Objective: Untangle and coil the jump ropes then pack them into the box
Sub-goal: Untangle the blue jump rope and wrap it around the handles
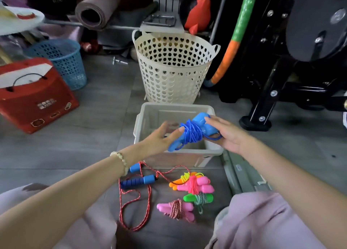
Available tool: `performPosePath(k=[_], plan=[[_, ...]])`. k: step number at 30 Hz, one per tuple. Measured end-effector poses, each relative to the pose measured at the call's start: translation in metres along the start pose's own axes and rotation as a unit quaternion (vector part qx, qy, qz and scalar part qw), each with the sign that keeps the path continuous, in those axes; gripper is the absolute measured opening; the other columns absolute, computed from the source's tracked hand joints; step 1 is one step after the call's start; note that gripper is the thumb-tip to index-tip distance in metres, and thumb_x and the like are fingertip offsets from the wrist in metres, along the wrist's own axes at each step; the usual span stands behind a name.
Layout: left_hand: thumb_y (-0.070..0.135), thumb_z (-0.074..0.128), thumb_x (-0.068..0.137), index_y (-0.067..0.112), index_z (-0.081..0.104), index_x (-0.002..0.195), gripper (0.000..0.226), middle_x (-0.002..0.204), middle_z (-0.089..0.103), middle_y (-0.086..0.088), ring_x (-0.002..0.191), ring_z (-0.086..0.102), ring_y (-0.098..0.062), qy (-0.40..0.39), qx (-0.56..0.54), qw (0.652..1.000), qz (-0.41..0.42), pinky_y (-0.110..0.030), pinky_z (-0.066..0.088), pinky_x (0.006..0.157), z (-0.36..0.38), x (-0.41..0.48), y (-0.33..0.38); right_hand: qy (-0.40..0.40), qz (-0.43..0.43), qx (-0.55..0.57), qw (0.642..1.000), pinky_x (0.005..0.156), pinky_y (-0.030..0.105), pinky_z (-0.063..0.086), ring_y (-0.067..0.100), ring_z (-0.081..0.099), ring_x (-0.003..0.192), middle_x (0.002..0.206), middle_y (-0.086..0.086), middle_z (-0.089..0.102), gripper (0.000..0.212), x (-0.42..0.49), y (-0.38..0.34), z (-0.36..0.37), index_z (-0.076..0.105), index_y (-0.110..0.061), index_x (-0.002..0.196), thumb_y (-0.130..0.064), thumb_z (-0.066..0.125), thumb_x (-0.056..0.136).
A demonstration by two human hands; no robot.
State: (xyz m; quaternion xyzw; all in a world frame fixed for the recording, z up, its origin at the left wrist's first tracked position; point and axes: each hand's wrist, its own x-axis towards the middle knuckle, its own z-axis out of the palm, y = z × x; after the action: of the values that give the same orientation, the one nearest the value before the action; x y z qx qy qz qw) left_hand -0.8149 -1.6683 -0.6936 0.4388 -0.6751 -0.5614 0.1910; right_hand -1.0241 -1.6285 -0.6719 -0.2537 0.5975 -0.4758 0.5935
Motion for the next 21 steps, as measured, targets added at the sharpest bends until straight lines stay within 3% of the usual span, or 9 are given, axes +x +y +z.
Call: performPosePath(k=[2,4,6,9,11,14,18,21], plan=[[0.04,0.051,0.094,0.018,0.049,0.128,0.041,0.119,0.062,-0.002,0.1,0.061,-0.014,-0.037,0.008,0.999,-0.015,-0.018,0.05,0.075,0.007,0.005,-0.009,-0.002,-0.006,-0.002,1.0,0.076,0.03,0.056,0.012,0.067,0.07,0.09,0.001,0.069,0.011,-0.004,0.011,-0.012,0.062,-0.024,0.099,-0.021,0.06,0.089],[0.029,0.054,0.095,0.014,0.049,0.131,0.04,0.121,0.063,-0.009,0.099,0.061,-0.011,-0.069,0.003,0.998,-0.006,-0.011,0.049,0.071,0.02,0.008,-0.018,-0.001,-0.016,-0.032,0.999,0.069,0.028,0.058,0.01,0.068,0.07,0.088,-0.004,0.07,0.016,-0.007,0.022,-0.023,0.062,-0.029,0.103,-0.023,0.06,0.089],[0.021,0.054,0.095,0.013,0.048,0.131,0.038,0.122,0.062,-0.009,0.102,0.061,-0.009,-0.085,-0.019,0.996,0.004,-0.009,0.049,0.076,0.035,0.01,-0.025,0.001,-0.02,-0.072,0.997,0.061,0.026,0.058,0.009,0.068,0.068,0.086,-0.006,0.07,0.022,-0.01,0.03,-0.034,0.06,-0.031,0.109,-0.023,0.06,0.089],[0.012,0.056,0.094,0.015,0.049,0.13,0.037,0.122,0.061,-0.003,0.098,0.06,0.003,-0.112,-0.041,0.993,0.009,-0.007,0.046,0.082,0.057,0.017,-0.036,0.025,-0.012,-0.136,0.99,0.06,0.025,0.052,0.011,0.064,0.07,0.091,-0.001,0.066,0.018,-0.01,0.046,-0.053,0.059,-0.032,0.105,-0.026,0.062,0.089],[0.009,0.06,0.091,0.011,0.049,0.132,0.042,0.122,0.06,-0.005,0.106,0.057,-0.004,-0.137,-0.022,0.99,-0.002,-0.008,0.046,0.085,0.067,0.025,-0.046,0.037,0.004,-0.178,0.983,0.056,0.019,0.046,0.01,0.06,0.073,0.092,-0.002,0.063,0.014,-0.008,0.062,-0.066,0.058,-0.028,0.103,-0.026,0.061,0.09],[0.002,0.064,0.087,0.003,0.049,0.133,0.048,0.125,0.06,-0.012,0.11,0.056,-0.009,-0.151,-0.02,0.988,-0.025,-0.011,0.048,0.089,0.08,0.037,-0.065,0.038,0.038,-0.14,0.989,0.054,0.018,0.049,0.01,0.061,0.071,0.09,0.001,0.062,0.008,-0.001,0.097,-0.083,0.057,-0.022,0.098,-0.019,0.059,0.091],[-0.006,0.065,0.083,0.003,0.052,0.128,0.047,0.117,0.06,-0.004,0.079,0.06,0.017,-0.132,-0.009,0.991,-0.036,-0.009,0.05,0.082,0.095,0.044,-0.1,0.065,0.053,-0.078,0.993,0.054,0.02,0.053,0.006,0.063,0.063,0.089,0.002,0.063,0.013,0.014,0.147,-0.095,0.058,-0.023,0.093,-0.01,0.059,0.09],[0.0,0.067,0.084,0.003,0.057,0.122,0.039,0.113,0.065,-0.01,0.069,0.058,0.021,-0.098,0.032,0.992,-0.071,-0.013,0.051,0.082,0.097,0.047,-0.133,0.079,0.049,-0.074,0.993,0.055,0.02,0.052,0.006,0.061,0.067,0.093,0.003,0.061,0.016,0.027,0.18,-0.098,0.057,-0.023,0.094,-0.007,0.06,0.089]])
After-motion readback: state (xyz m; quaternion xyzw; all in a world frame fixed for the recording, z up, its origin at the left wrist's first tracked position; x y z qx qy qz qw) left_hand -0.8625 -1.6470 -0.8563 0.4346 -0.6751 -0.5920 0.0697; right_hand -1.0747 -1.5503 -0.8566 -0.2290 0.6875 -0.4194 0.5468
